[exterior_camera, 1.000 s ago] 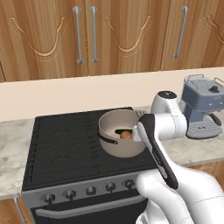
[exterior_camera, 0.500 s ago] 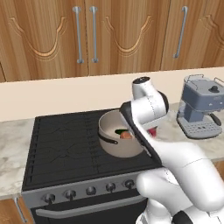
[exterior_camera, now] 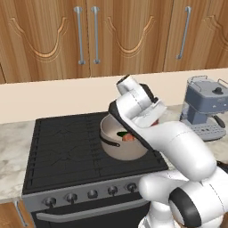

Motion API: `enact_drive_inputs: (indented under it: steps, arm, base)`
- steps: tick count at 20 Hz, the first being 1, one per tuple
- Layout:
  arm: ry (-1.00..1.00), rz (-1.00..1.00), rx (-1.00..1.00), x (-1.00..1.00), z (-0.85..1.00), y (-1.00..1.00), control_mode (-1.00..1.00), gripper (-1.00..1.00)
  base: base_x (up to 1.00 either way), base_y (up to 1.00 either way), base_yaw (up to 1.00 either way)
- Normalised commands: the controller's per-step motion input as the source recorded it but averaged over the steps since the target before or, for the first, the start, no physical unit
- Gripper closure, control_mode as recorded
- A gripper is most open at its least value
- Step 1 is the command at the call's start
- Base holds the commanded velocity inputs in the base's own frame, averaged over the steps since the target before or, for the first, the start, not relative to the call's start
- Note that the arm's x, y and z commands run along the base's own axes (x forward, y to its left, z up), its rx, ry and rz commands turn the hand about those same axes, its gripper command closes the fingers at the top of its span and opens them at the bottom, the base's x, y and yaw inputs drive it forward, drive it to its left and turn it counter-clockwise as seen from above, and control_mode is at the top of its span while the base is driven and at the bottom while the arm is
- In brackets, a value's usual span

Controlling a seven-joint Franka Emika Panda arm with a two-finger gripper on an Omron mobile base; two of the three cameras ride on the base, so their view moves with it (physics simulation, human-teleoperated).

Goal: Put the cucumber and onion in the pot. Retrieve the spatula and lightly stir the vegetables in the pot.

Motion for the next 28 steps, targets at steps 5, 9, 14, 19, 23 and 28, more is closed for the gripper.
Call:
enact_drive_inputs:
  steps: [5, 9, 14, 19, 23, 28]
  arm:
    - [0.47, 0.14, -0.09, 0.00, 0.54, -0.07, -1.00, 1.00]
    - [0.54, 0.19, -0.18, -0.05, -0.01, 0.00, -1.00, 1.00]
    - [0.05, 0.13, 0.00, -0.17, -0.24, -0.01, -1.00, 1.00]
    - [0.00, 0.01, 0.00, 0.15, 0.02, 0.00, -1.00, 1.00]
    - [0.00, 0.00, 0.00, 0.19, -0.03, 0.00, -1.00, 1.00]
    - [0.05, 0.00, 0.00, 0.16, -0.20, 0.07, -1.00, 1.00]
  base:
    - [0.00, 0.00, 0.00]
    - [0.00, 0.00, 0.00]
    - [0.00, 0.00, 0.00]
    - [0.00, 0.00, 0.00]
    - [0.00, 0.00, 0.00]
    - [0.00, 0.00, 0.00]
